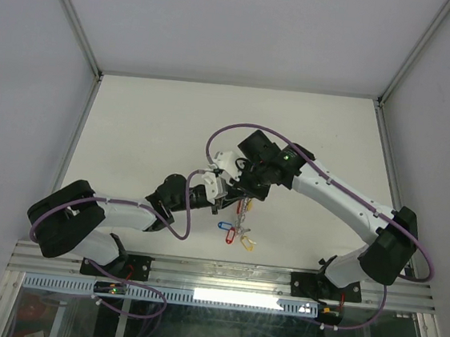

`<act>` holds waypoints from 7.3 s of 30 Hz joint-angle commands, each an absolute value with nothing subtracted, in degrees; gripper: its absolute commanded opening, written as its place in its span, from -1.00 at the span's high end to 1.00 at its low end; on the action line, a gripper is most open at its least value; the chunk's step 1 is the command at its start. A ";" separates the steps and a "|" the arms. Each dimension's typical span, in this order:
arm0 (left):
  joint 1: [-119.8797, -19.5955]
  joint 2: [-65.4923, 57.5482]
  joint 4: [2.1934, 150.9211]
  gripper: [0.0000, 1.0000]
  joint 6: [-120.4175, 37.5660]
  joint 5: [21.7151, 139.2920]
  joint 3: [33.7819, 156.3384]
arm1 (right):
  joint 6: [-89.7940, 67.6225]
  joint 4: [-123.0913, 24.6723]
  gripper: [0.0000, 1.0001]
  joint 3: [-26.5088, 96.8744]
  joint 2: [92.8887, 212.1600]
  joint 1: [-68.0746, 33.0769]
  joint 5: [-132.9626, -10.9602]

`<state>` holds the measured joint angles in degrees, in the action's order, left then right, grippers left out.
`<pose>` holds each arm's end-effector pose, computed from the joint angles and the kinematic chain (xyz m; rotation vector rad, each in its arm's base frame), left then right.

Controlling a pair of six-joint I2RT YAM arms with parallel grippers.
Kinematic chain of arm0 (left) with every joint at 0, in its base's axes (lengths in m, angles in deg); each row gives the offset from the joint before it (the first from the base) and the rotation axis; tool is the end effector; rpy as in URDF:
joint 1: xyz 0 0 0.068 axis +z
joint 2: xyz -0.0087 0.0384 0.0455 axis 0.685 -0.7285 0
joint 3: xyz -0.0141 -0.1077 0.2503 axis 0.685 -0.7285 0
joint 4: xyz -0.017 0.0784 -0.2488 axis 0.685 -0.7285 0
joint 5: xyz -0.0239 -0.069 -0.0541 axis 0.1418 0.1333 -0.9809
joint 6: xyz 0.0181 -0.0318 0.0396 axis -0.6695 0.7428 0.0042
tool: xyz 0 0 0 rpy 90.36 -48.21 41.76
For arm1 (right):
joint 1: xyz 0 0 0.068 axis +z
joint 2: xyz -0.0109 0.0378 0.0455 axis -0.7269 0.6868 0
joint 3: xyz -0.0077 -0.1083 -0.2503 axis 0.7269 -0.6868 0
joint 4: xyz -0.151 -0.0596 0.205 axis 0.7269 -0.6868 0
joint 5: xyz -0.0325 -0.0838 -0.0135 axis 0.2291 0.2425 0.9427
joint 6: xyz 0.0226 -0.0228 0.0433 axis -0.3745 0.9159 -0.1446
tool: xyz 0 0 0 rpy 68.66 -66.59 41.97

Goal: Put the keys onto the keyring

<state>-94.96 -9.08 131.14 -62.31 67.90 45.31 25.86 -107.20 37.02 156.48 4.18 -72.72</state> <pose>0.1536 -0.2151 0.1950 1.0840 1.2604 -0.8585 0.1806 0.2297 0.3039 -1.8123 2.0588 0.3020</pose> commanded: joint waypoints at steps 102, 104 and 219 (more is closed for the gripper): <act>-94.48 -9.36 144.33 1.00 -56.96 69.29 41.62 | -30.74 -5.10 0.90 -23.22 135.64 -17.72 -110.34; -94.50 -9.34 144.39 1.00 -56.97 69.41 41.70 | -30.46 -5.87 0.97 -23.18 134.88 -17.76 -110.35; -92.81 -8.00 124.37 0.19 -54.24 89.27 47.64 | -33.63 -85.76 0.23 7.23 147.48 -18.38 -43.45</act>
